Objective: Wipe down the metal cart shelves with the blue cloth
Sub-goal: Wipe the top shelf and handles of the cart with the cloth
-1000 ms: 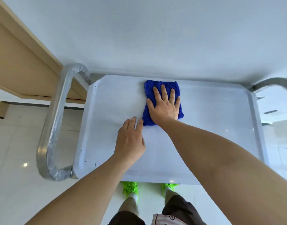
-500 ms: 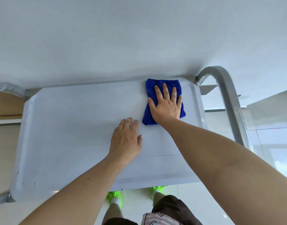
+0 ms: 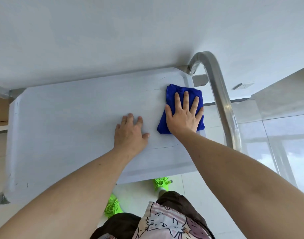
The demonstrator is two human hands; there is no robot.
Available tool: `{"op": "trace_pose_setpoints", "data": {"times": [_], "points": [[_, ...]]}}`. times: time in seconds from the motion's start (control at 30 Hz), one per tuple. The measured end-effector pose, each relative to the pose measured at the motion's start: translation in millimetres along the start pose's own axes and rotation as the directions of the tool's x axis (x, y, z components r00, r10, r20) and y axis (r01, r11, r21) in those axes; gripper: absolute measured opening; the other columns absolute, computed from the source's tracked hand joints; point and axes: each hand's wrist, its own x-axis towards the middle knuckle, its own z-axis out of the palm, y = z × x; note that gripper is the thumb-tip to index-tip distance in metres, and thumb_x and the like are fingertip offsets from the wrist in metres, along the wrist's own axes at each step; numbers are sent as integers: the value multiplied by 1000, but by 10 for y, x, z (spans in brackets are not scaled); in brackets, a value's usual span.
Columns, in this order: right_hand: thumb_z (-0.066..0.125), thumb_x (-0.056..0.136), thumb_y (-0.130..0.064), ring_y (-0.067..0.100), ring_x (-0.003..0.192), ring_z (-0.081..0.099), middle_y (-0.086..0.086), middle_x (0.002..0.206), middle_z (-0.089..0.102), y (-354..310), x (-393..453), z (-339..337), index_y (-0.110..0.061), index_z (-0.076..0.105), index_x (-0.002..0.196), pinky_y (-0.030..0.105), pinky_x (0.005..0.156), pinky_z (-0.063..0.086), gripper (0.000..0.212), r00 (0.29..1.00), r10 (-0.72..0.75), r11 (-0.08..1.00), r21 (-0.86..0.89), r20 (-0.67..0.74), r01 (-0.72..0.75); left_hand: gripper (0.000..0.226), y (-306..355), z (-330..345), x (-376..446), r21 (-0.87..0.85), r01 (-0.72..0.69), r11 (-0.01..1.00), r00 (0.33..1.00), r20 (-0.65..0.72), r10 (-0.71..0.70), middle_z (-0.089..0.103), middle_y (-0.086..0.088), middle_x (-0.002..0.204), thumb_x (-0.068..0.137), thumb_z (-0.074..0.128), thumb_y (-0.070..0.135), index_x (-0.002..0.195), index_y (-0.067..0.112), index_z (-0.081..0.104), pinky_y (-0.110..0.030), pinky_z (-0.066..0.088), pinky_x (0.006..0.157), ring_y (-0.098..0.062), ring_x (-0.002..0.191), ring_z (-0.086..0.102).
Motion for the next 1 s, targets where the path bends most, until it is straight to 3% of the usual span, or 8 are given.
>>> {"op": "trace_pose_setpoints", "data": {"times": [0.17,0.27,0.33,0.5,0.8,1.0], "points": [[7,93,-71,32,151,-18,-6,168,-12,-153,-365,170,-43,-1,157,57,114,-21,71,998,68,997,27,4,-68,73,-72,-53,16,-176,-53,983,995,70,66,1,-4,165,92,55,42,155,27,21,-40,15,121,-24,150,1],[4,92,-73,33,151,-19,-6,167,-14,-271,-522,244,-43,-3,157,58,116,-18,72,997,79,997,26,11,-79,67,-246,-138,9,-295,-118,948,990,38,135,12,-1,164,93,54,31,154,25,26,-33,17,120,-17,150,8],[3,90,-74,33,150,-21,-6,167,-15,-384,-643,298,-43,-5,156,58,116,-19,73,998,53,999,9,20,-53,63,-443,-174,-68,-302,-106,947,994,-39,98,20,-3,162,94,50,29,153,25,29,-34,20,118,-18,150,13],[4,91,-75,34,150,-22,-6,167,-16,-1017,-1013,523,-43,-5,156,59,115,-18,73,993,-94,994,-53,73,98,61,-1240,-91,-499,-246,-16,969,993,-114,-13,24,-10,161,95,49,30,152,19,29,-37,23,117,-24,148,16],[5,92,-75,36,150,-21,-5,167,-16,-2517,-1619,999,-42,-4,157,61,115,-17,74,911,-376,910,-116,168,397,55,-2566,188,-1478,-341,176,923,938,-226,-263,35,-11,155,96,50,24,149,17,37,-41,31,115,-26,143,28],[1,92,-73,37,151,-17,-3,168,-10,-3470,-2150,1341,-41,-1,157,63,115,-16,73,813,-547,809,-124,199,575,35,-3149,414,-2049,-388,221,895,858,-360,-367,60,-12,124,86,55,9,121,10,62,-41,50,86,-33,114,54]]}}
